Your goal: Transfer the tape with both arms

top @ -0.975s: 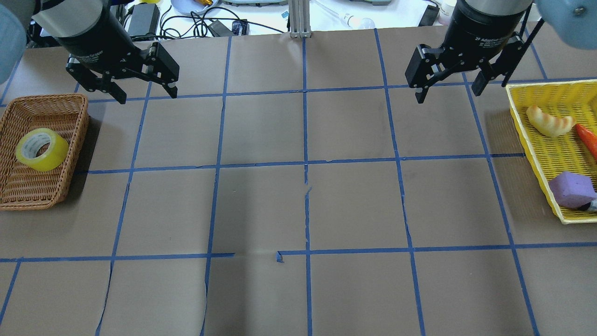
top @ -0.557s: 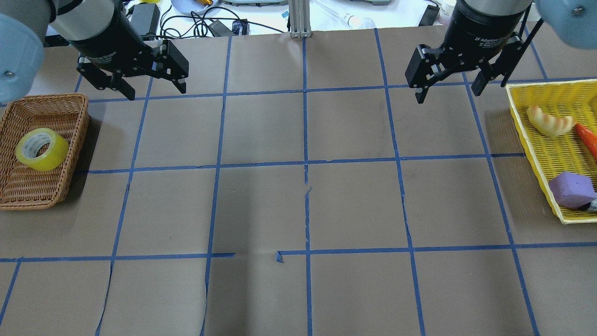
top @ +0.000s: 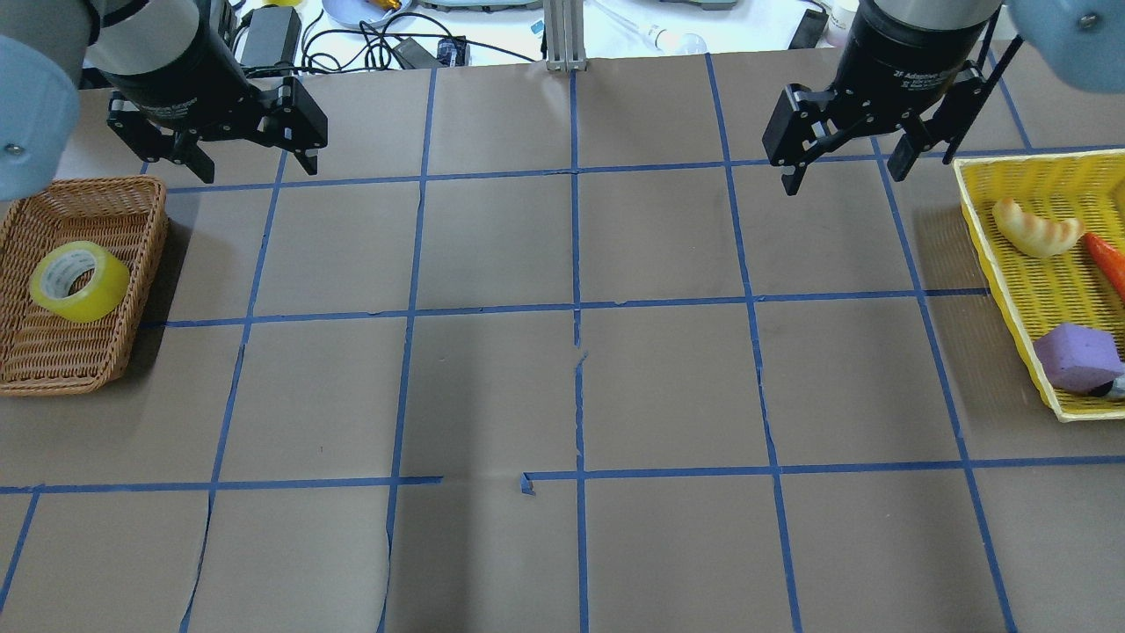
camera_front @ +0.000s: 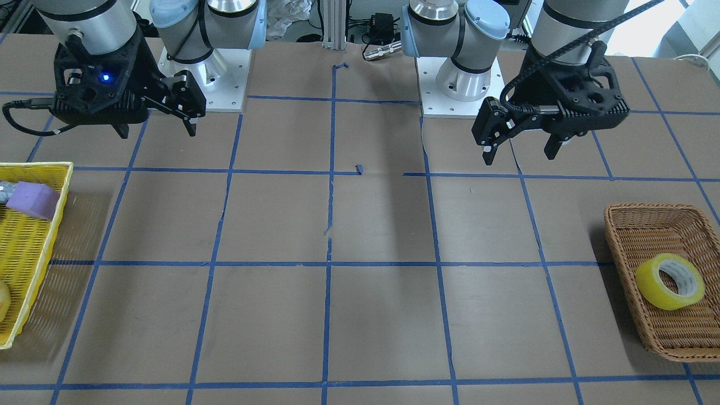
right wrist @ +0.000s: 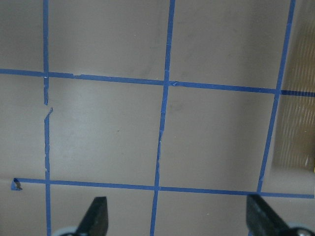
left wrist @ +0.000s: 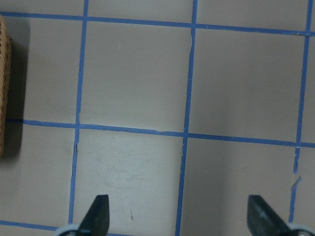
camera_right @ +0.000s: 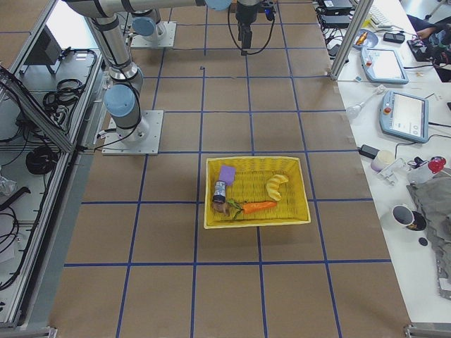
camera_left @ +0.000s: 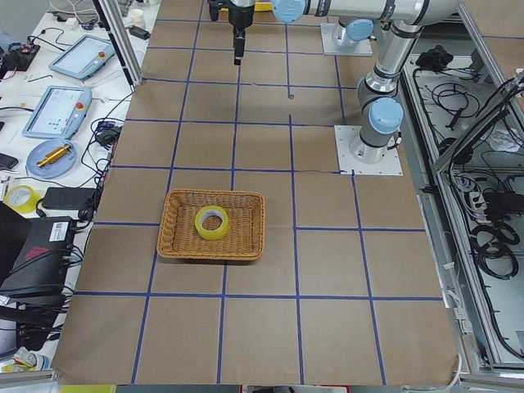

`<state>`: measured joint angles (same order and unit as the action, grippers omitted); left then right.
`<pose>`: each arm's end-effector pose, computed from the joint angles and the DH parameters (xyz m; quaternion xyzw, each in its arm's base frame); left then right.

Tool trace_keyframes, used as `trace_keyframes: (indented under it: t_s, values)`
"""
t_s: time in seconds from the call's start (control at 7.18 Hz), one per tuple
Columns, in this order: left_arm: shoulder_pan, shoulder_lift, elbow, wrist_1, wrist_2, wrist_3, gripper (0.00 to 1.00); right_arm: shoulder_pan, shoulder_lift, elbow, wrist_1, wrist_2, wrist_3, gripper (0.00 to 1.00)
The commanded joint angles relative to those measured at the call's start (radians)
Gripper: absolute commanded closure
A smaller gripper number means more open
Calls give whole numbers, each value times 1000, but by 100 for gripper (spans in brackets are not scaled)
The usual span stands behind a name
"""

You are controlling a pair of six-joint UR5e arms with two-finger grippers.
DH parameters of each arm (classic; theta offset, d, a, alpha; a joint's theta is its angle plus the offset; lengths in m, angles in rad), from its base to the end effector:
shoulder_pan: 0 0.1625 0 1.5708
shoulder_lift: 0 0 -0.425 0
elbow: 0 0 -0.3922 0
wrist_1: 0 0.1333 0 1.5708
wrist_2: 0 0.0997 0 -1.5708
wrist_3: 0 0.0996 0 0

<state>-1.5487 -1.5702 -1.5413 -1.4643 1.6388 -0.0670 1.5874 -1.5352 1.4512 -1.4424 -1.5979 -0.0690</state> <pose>-0.1154 -0.5067 0.5144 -0.0467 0.9960 -0.0689 0.0324 0.1389 -0.4989 0.5162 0.0431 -0.9987 -0.0225 0.0130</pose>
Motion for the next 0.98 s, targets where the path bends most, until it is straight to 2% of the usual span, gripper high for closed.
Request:
trace_keyframes:
  t_s: [0.0,0.84]
  values:
    - [-1,2,3,-1,-19,0,0,2,0,0,0,0,0,0]
    - [-1,9,4,-8,-17,12,0,-1,1,6,0,-2,-2,0]
